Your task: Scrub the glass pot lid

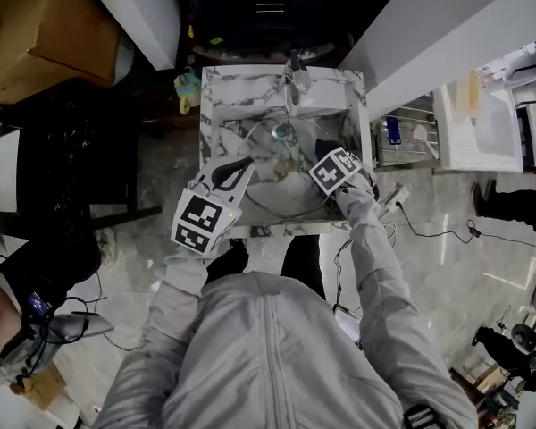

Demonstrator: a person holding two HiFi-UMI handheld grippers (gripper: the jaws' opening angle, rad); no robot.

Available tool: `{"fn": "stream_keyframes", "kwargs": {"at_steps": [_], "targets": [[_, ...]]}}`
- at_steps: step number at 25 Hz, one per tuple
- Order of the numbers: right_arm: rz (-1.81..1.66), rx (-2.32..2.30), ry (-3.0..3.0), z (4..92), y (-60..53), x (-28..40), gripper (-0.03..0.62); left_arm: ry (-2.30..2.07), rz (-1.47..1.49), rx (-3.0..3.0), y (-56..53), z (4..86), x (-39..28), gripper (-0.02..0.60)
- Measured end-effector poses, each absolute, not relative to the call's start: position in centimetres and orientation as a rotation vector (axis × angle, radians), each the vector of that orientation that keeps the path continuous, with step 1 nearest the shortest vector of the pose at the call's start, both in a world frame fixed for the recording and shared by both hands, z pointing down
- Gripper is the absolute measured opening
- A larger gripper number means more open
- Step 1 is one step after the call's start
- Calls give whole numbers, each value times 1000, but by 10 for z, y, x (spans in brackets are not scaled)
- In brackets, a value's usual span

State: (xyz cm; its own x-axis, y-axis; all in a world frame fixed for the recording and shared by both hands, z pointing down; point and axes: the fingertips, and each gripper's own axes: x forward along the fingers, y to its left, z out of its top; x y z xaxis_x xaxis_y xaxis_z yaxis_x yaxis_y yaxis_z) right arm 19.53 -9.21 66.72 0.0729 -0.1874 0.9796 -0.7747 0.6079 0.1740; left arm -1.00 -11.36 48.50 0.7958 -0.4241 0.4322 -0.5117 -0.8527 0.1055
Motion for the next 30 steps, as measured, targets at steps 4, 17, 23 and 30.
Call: {"fn": "stream_keyframes", "kwargs": {"at_steps": [4, 17, 23, 30], "targets": [[560, 802, -1506, 675, -91, 175, 64, -768, 589, 2746, -117, 487, -20, 28], [660, 701, -1624, 704, -80, 114, 64, -881, 617, 2693, -123, 495, -53, 28], [751, 646, -1684, 710, -66, 77, 64, -894, 623, 2672, -117, 498, -60, 28], [820, 619, -1781, 711, -63, 43, 64, -895, 624, 2659, -110, 501, -64, 28]]}}
